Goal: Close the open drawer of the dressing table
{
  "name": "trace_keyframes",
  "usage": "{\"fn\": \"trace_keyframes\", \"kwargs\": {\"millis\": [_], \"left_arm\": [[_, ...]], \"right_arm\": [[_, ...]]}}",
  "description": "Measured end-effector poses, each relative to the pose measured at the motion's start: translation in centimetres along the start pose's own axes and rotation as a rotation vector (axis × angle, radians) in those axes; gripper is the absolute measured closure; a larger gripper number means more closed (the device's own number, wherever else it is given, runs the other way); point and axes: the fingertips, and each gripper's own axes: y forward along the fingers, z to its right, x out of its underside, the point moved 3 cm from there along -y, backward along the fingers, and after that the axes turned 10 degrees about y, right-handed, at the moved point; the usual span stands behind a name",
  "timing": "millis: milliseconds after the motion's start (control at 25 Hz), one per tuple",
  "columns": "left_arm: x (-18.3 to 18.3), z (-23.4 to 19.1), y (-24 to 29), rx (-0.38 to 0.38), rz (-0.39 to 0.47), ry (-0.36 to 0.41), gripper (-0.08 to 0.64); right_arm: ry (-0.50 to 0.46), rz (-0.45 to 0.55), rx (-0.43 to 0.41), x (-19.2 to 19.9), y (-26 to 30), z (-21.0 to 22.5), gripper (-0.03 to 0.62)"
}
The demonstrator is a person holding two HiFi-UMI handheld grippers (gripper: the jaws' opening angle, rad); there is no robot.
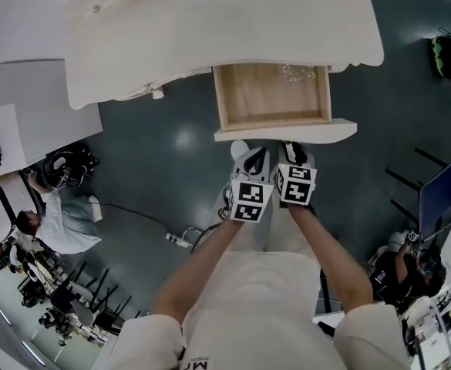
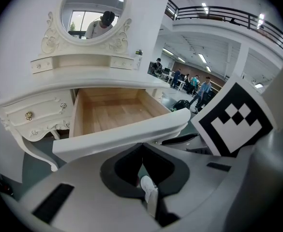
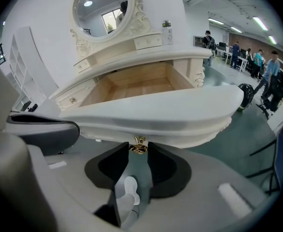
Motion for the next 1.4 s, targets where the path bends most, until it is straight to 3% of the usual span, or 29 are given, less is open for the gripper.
{"fn": "trace_keyframes", "kwargs": {"millis": [720, 1400], "left_arm": [[-0.3, -0.7, 0.4, 0.023, -0.034, -0.019, 0.551], [-2.2, -2.0, 0.7, 0.01, -0.011, -0.027, 0.551]], "right_arm": [[0.002, -0.14, 0.019, -1.0, 0.6, -0.1, 0.479], [0.003, -0.167, 0.018, -2.6, 1.4, -0.2, 0.479]]}}
